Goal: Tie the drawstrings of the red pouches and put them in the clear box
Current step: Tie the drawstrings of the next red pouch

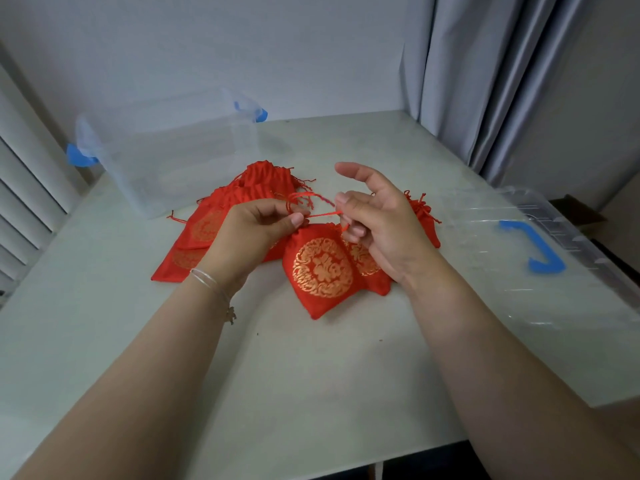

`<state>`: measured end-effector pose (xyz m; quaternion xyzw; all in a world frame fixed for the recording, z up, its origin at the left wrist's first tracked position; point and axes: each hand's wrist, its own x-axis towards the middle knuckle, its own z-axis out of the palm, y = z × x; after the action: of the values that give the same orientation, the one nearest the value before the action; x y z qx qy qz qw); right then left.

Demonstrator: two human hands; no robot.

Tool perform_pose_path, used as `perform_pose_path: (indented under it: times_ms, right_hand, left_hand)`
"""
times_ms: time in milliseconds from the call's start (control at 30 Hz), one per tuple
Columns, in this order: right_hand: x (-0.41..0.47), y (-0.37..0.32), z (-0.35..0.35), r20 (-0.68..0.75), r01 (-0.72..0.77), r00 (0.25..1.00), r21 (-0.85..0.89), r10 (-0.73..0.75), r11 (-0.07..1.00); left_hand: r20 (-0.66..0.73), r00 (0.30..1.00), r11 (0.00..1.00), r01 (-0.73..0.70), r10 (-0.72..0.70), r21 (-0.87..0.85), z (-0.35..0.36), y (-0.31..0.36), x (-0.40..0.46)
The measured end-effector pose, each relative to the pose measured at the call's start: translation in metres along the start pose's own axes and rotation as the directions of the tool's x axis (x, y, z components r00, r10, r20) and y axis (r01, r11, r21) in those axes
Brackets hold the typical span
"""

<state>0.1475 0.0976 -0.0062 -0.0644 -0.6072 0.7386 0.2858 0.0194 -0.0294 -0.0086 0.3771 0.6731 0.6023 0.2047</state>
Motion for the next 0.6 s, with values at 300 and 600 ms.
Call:
perform_pose_path:
  times_ms: [300,600]
  right_hand:
    - [-0.001,0.001,-0.006,0.010,-0.033,0.999,-0.588,0.048,0.808]
    - [0.001,0.012,-0.004,0.017,-0.141,0.976,-0.711,0.218,0.688]
  left_hand:
    - [0.063,0.994,0.993,-0.096,0.092,0.074,-0.008,0.001,0.000]
    - [0.196,0.936,0.838,-0.349,0.292,0.420,0.003,0.000,-0.005]
